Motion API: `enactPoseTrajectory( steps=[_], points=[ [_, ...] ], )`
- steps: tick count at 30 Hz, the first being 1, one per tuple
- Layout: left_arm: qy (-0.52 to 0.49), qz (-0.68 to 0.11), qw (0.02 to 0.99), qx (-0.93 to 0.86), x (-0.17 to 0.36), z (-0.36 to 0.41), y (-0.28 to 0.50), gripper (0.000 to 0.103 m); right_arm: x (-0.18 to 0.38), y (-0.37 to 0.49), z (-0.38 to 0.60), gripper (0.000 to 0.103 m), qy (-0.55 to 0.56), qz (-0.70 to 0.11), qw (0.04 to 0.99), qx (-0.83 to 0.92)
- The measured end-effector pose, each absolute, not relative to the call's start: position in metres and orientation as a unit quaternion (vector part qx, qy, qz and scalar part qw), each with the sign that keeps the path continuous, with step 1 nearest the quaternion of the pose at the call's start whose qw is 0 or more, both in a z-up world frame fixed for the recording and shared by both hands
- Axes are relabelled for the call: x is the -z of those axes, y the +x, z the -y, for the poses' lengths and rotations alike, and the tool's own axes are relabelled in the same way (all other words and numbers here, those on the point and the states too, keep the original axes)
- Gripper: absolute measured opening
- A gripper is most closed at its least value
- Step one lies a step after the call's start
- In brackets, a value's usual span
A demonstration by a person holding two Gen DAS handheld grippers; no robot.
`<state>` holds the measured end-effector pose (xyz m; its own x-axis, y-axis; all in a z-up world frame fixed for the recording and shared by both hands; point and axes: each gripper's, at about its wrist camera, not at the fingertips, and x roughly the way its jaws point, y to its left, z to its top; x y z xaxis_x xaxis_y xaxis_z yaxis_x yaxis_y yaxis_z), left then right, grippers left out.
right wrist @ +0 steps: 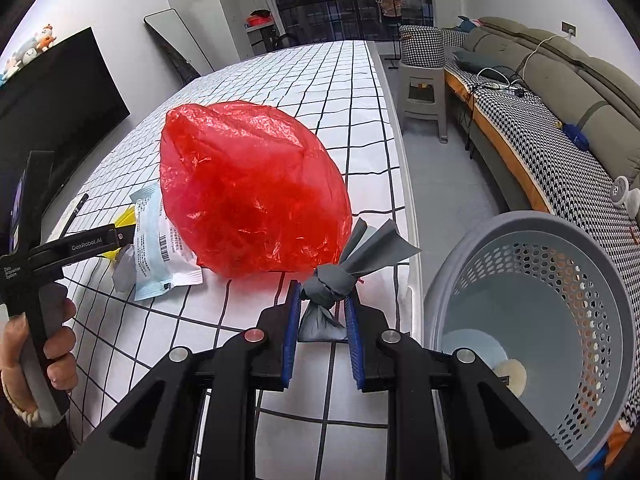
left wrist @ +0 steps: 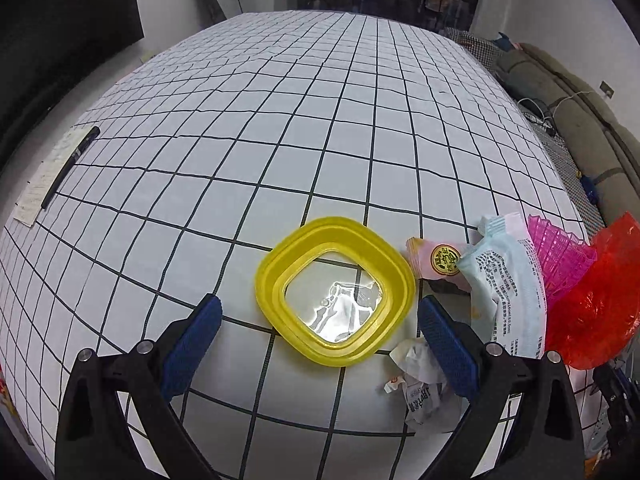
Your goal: Collect trash
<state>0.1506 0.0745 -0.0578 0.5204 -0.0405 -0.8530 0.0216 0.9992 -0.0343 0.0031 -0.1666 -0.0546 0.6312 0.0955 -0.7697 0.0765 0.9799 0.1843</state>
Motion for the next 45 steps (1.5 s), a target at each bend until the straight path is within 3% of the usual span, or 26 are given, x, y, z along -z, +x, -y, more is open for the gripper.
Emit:
enactPoseTrajectory(
  steps=[12, 16, 34, 45],
  points=[
    [-0.025, -0.499, 0.866, 0.016, 0.067, -0.084, 0.168, 0.095, 0.058, 0.007, 0.168, 0.021, 0.1, -0.435, 0.895, -0.008],
    [-0.019, -0.49, 0.872, 0.013, 0.064, -0.089, 0.169, 0.075, 0.056, 0.005, 0.169, 0.021, 0.101, -0.433, 0.896, -0.008],
    [-0.025, -0.431, 0.902, -0.009, 0.025, -0.117, 0.115, 0.074, 0.045, -0.013, 0.162, 0.021, 0.097, -0.419, 0.903, -0.012],
    [-0.005, -0.381, 0.924, 0.032, -0.008, -0.081, 0.064, 0.074, 0.039, -0.042, 0.172, 0.021, 0.1, -0.407, 0.908, -0.001]
  ],
)
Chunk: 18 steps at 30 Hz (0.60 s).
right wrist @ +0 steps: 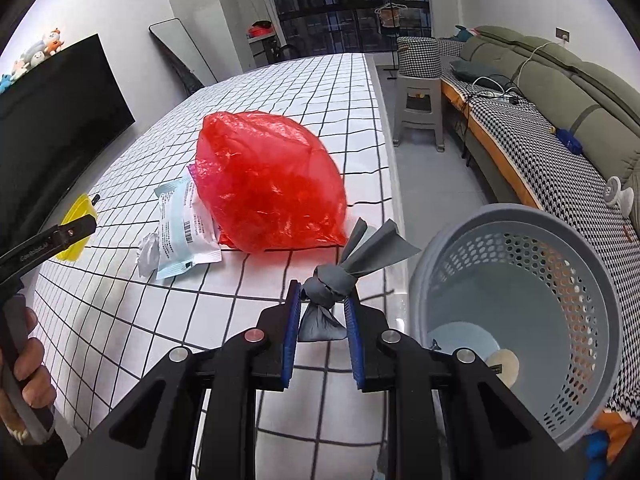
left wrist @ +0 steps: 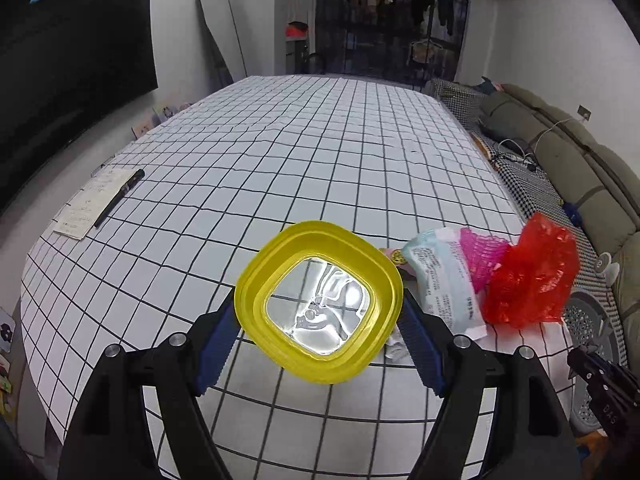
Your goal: Collect trash
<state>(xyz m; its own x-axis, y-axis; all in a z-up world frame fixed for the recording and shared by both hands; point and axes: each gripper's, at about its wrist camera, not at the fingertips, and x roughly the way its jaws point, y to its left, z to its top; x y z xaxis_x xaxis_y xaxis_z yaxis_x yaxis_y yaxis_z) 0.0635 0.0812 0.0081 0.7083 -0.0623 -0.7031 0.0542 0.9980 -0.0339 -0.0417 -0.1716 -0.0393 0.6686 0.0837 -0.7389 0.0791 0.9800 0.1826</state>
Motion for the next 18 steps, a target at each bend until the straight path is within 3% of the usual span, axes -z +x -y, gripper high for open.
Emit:
enactPoseTrajectory(
  steps=[18],
  points=[
    [0.034, -0.36, 0.913, 0.191, -0.022, 0.059, 0.026, 0.074, 0.025, -0.108, 0.273, 0.021, 0.131, -0.391, 0.905, 0.103]
  ],
)
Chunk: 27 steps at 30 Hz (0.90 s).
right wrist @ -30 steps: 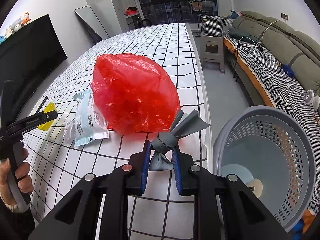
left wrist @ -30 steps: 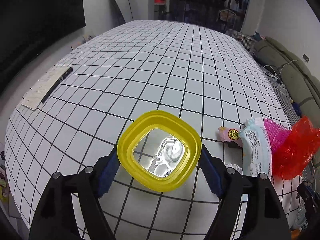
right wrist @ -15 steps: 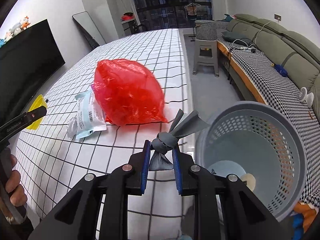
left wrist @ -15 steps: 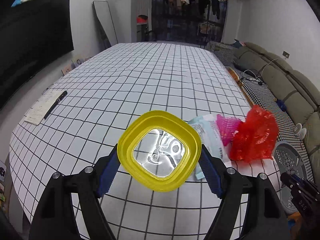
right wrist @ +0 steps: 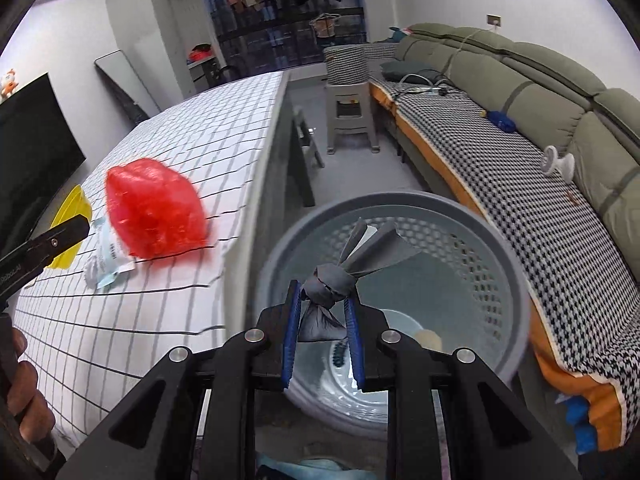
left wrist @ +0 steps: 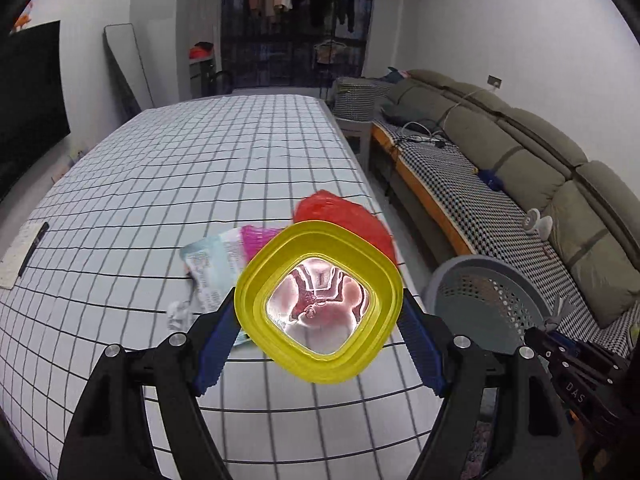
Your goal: Collect trash
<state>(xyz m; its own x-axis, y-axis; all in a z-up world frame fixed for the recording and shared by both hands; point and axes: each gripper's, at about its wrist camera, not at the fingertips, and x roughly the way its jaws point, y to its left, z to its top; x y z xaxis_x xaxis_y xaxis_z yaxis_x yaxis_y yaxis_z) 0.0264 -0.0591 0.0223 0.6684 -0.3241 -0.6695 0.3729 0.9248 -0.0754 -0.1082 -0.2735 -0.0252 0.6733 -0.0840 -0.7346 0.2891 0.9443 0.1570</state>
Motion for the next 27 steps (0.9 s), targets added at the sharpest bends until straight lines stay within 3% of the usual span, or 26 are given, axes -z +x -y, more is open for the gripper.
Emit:
enactPoseTrajectory(
  steps=[17, 27],
  points=[
    [0.112, -0.407, 0.862, 0.279, 0.026, 0.192, 0.014, 0.074, 0.063, -0.123, 0.356, 0.021, 0.173, -0.438, 0.874, 0.12],
    [0.132, -0.435, 0.843, 0.289, 0.048, 0.225, 0.006, 0.075, 0.073, -0.125, 0.378, 0.023, 0.178, -0.442, 0.872, 0.114]
  ],
)
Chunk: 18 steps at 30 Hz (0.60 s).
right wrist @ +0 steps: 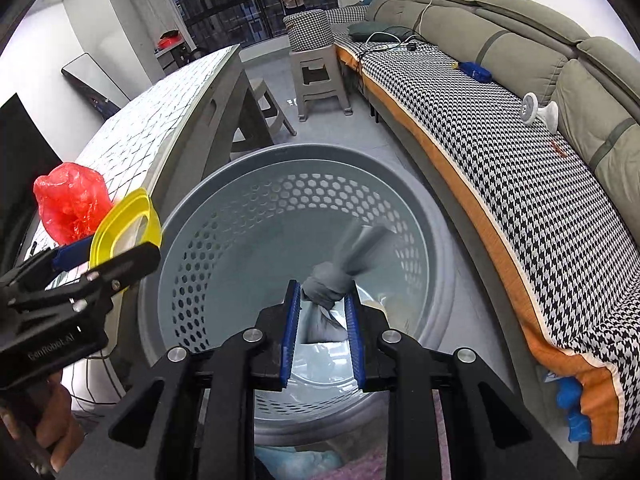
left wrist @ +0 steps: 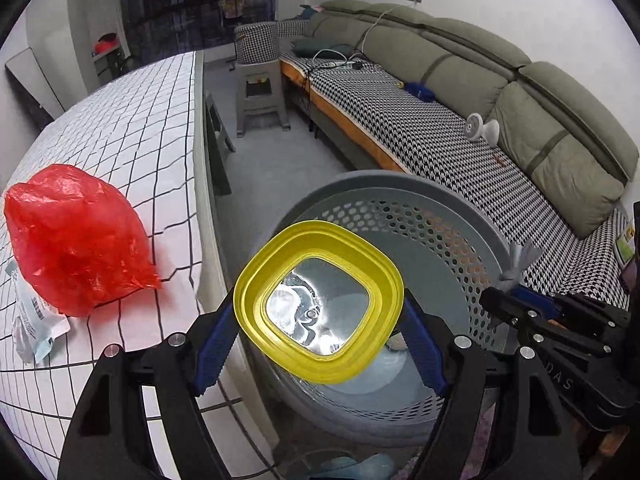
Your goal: Collect trash
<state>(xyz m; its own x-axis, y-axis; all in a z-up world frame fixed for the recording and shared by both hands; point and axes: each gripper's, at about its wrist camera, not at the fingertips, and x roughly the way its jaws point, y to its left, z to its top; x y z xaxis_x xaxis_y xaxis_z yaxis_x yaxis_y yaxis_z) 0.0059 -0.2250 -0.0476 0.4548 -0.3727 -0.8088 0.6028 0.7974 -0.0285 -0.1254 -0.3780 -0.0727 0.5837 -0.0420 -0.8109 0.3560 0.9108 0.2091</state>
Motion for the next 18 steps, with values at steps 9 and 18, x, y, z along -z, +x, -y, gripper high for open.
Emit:
enactPoseTrajectory(
  steps=[9, 18],
  points=[
    [0.133, -0.438, 0.843, 0.281, 0.047, 0.227, 0.004, 0.077, 0.07, -0.132, 0.388, 0.052, 0.187, -0.423, 0.878, 0.127],
    [0.132, -0.44, 0.844, 0.278, 0.046, 0.226, 0.002, 0.08, 0.067, -0.136, 0.393, 0.052, 0.191, -0.417, 0.878, 0.135]
  ],
)
